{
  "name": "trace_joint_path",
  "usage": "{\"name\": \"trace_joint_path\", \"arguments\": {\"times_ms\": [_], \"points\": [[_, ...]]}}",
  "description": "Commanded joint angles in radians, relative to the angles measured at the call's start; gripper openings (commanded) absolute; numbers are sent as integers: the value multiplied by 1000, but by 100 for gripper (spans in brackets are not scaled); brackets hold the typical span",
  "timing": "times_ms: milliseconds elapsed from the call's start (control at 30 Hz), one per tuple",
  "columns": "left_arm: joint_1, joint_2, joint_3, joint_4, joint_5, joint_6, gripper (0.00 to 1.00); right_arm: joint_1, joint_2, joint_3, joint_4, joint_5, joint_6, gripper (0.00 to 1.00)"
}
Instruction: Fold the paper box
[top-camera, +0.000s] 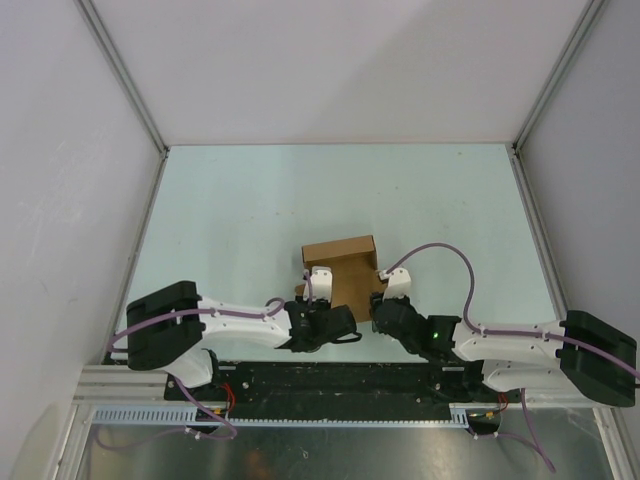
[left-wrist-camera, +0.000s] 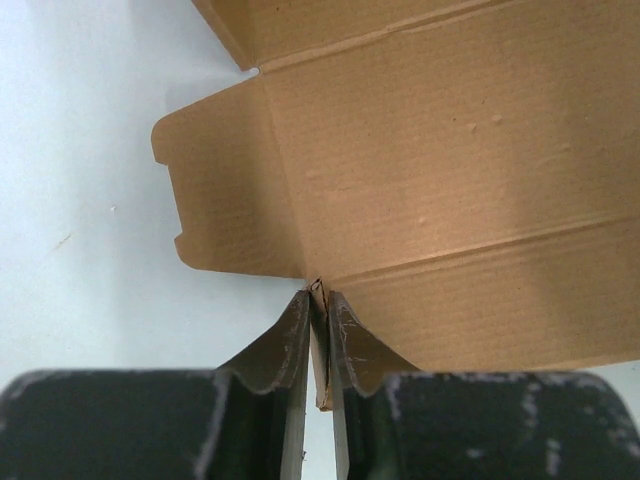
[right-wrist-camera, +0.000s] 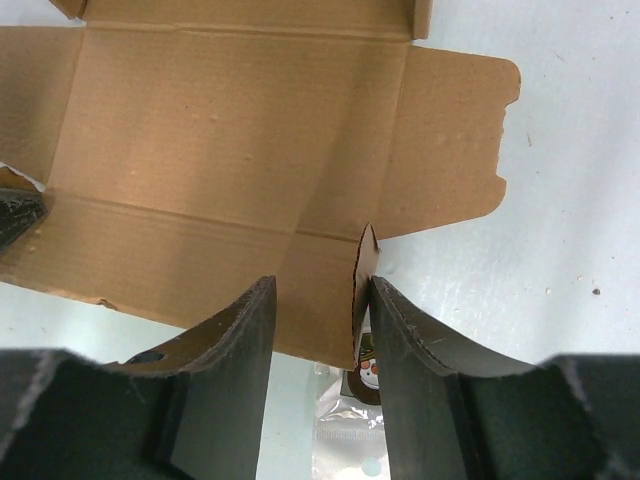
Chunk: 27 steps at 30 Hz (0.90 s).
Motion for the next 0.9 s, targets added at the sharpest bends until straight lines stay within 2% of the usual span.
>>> {"name": "trace_joint_path", "arguments": {"times_ms": [0,233,600,867], "points": [[-8,18,56,13,-18,21,15,20,10,45,59,22,-11,47],[-12,39,72,8,-19,28,15,31,24,64,24,70,9,49],[-12,38,57,-4,-24,17,14,26,-102,62,-94,140,30,51],[-12,33,56,-13,-22,6,13,3,-122,64,-145,143,65,52]]}}
